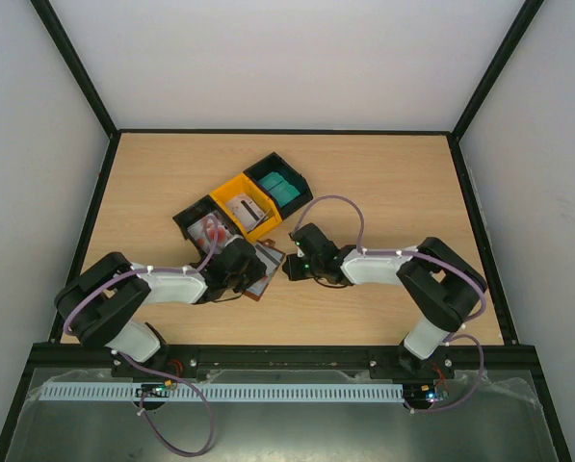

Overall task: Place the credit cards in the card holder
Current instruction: Insert the credit card into the card holder.

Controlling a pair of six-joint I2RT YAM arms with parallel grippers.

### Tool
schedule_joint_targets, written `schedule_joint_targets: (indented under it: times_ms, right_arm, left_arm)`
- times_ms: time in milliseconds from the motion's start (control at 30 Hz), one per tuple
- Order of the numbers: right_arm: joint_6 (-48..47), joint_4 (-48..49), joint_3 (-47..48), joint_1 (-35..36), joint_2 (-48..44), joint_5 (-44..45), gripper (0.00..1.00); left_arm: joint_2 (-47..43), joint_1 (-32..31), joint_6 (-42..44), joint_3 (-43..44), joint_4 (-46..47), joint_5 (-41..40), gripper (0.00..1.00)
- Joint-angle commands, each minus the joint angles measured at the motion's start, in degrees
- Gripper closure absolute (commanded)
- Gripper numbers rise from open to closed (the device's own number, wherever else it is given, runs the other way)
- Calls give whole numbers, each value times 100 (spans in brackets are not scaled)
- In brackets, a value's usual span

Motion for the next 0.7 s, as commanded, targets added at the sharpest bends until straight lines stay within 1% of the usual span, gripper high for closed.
schedule_joint_targets:
  times_ms: [0, 67, 100, 233, 333, 467, 567, 667]
  right_arm:
    - [220, -513, 147, 23, -444, 960, 78]
    - [136, -536, 372, 7, -367, 1259, 71]
    - [23, -528, 506, 0, -255, 1334, 69]
    - [-311, -564, 1068, -27, 454, 1418, 67]
    - [-478, -493, 1293, -60, 841, 1176, 68]
    - [-601, -582, 1356, -64, 1115, 717, 71]
    - [-582, -552, 1064, -60, 1017, 380, 76]
    - [-505, -426, 616, -63, 873, -78, 85]
  left_arm:
    - [95, 1, 135, -225, -719, -134, 81]
    - [93, 2, 124, -230, -728, -140, 81]
    - [92, 1, 124, -235, -744, -149, 81]
    - [69, 1, 124, -232, -808, -185, 81]
    - [61, 9, 134, -243, -829, -187, 80]
    - [60, 17, 156, -242, -853, -188, 79]
    - [74, 27, 167, -256, -893, -214, 78]
    - [106, 28, 83, -271, -1011, -341, 76]
